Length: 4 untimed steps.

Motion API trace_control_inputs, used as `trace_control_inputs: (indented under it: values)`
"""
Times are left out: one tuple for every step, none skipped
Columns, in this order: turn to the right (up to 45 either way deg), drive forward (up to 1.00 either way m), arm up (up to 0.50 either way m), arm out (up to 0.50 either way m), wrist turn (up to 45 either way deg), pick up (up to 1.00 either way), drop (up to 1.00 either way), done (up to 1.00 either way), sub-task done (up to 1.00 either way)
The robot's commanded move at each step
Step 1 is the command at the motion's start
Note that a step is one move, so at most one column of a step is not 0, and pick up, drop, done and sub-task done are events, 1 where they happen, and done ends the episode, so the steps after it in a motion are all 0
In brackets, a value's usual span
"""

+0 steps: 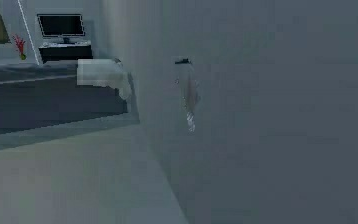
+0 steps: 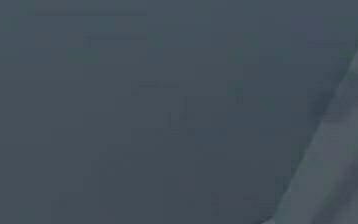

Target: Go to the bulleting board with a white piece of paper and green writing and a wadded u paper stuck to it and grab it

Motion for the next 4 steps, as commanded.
trace_control_inputs:
  values:
    - [-45.0, 0.0, 0.0, 0.0, 0.0, 0.0, 0.0, 0.0, 0.0]
    - [-33.0, 0.0, 0.0, 0.0, 0.0, 0.0, 0.0, 0.0, 0.0]
    - [45.0, 0.0, 0.0, 0.0, 0.0, 0.0, 0.0, 0.0, 0.0]
    - [18.0, 0.0, 0.0, 0.0, 0.0, 0.0, 0.0, 0.0, 0.0]
